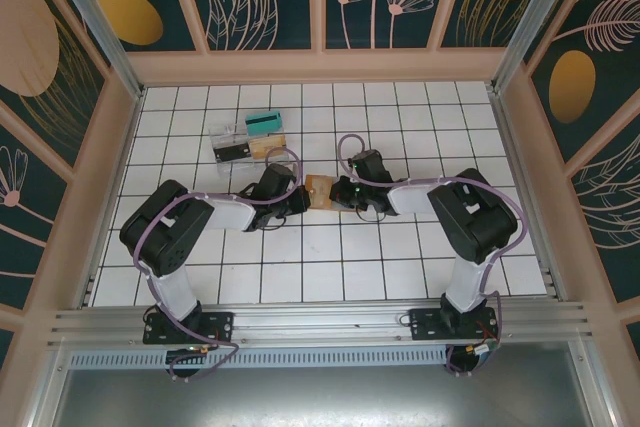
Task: Take the credit cards out of the card holder
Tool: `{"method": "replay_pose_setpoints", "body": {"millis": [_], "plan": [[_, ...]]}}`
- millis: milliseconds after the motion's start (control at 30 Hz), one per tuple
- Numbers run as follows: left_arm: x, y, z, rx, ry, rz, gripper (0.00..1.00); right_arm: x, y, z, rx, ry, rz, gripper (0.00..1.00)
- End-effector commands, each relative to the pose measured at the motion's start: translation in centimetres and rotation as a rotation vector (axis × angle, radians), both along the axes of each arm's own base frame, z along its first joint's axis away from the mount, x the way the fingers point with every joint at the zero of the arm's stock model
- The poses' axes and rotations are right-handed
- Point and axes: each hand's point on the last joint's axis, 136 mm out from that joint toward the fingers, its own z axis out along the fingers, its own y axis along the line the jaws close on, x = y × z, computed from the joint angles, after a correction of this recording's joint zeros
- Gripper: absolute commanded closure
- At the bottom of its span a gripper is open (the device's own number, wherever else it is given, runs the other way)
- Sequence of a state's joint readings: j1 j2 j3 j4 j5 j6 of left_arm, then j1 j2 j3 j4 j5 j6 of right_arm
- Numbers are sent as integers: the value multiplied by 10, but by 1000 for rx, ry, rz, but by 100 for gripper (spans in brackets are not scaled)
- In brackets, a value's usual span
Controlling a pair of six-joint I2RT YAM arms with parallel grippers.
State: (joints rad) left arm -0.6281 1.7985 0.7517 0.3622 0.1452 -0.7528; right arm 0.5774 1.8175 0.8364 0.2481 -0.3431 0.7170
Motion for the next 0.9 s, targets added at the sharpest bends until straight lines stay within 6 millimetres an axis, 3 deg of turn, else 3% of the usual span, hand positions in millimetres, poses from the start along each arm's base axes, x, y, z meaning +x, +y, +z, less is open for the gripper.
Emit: {"method": "replay_pose_setpoints", "body": {"millis": [0,300,433,600,867], "plan": [[-11,16,-24,69,68,31,100,-6,-16,-6,-15,33,-30,100],[-10,16,-24,69,69,33,100,-4,-30,-3,1,30,-56,100],[-10,13,-22,58,66,26,100,-7,-23,0,40,31,-31,100],[-9,11,-21,54,69,22,100,-9,-10,0,59,26,4,87],[-9,11,-21,57,71,19,100,-9,-6,-1,73,31,14,84]]}}
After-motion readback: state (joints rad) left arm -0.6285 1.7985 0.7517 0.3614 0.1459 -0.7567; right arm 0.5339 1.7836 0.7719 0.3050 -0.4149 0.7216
